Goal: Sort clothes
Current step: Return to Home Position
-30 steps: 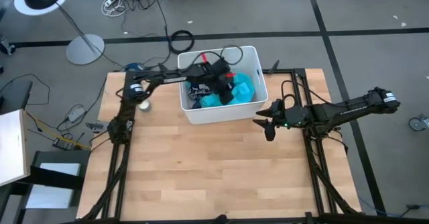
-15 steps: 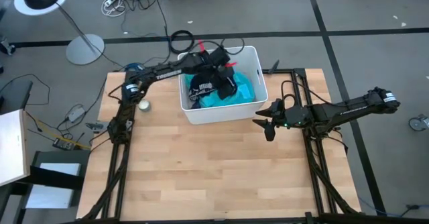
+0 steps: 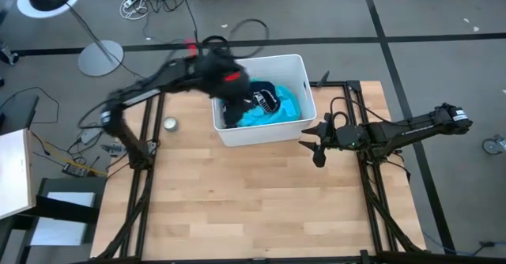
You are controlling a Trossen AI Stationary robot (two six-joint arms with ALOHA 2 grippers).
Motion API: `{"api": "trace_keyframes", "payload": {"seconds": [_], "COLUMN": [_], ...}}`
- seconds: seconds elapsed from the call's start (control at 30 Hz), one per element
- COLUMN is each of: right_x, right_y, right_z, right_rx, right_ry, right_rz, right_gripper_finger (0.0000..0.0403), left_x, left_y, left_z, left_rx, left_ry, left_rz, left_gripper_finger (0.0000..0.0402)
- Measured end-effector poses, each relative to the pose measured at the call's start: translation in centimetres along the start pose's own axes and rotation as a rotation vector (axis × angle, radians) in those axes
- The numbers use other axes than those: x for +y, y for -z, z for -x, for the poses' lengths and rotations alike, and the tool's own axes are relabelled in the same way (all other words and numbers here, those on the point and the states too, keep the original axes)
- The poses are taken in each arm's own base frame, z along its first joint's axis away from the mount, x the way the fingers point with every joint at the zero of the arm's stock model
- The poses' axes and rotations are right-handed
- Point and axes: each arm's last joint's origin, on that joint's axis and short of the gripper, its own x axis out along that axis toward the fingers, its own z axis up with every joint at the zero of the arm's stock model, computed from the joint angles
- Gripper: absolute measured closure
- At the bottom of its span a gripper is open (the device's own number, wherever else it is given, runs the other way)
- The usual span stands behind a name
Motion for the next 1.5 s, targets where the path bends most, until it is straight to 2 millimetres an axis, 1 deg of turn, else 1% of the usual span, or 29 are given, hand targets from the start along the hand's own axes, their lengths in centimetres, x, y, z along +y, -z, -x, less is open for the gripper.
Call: {"api": "trace_keyframes", "payload": {"seconds": [0.1,0.17,0.23,0.37,0.53,0.67,0.77,0.87,0.97,1.1,1.5], "right_x": [0.0,0.0,0.0,0.0,0.0,0.0,0.0,0.1,0.2,0.3,0.3], "right_y": [0.0,0.0,0.0,0.0,0.0,0.0,0.0,0.0,0.1,0.1,0.1], "right_z": [0.0,0.0,0.0,0.0,0.0,0.0,0.0,0.0,0.0,0.0,0.0], "right_rx": [-0.001,0.002,0.001,0.001,0.002,0.003,0.003,0.004,0.015,0.024,0.025], "right_ry": [0.000,0.000,0.000,0.000,0.000,-0.007,-0.007,-0.014,-0.049,-0.084,-0.086], "right_rz": [0.000,0.002,0.001,0.001,0.001,-0.011,-0.034,-0.062,-0.072,-0.079,-0.075], "right_gripper_finger": [0.0206,0.0206,0.0206,0.0206,0.0206,0.0206,0.0206,0.0206,0.0206,0.0206,0.0206], "left_x": [-1.6,-2.4,-3.2,-4.6,-5.7,-5.9,-5.6,-5.3,-5.1,-5.0,-4.9], "left_y": [1.2,2.9,5.3,11.3,18.8,24.4,27.9,30.7,32.6,33.9,34.6], "left_z": [2.9,4.4,5.2,6.0,5.6,3.9,2.2,0.9,0.3,0.1,0.6], "left_rx": [-0.105,-0.165,-0.212,-0.307,-0.453,-0.524,-0.561,-0.609,-0.683,-0.750,-0.731], "left_ry": [-0.073,-0.096,-0.103,-0.104,-0.041,0.008,0.016,0.010,0.009,0.013,0.004], "left_rz": [-0.037,-0.048,-0.035,0.012,0.042,0.057,0.062,0.066,0.055,0.051,0.035], "left_gripper_finger": [0.0264,0.0264,0.0264,0.0264,0.0264,0.0264,0.0264,0.0264,0.0264,0.0264,0.0264]}}
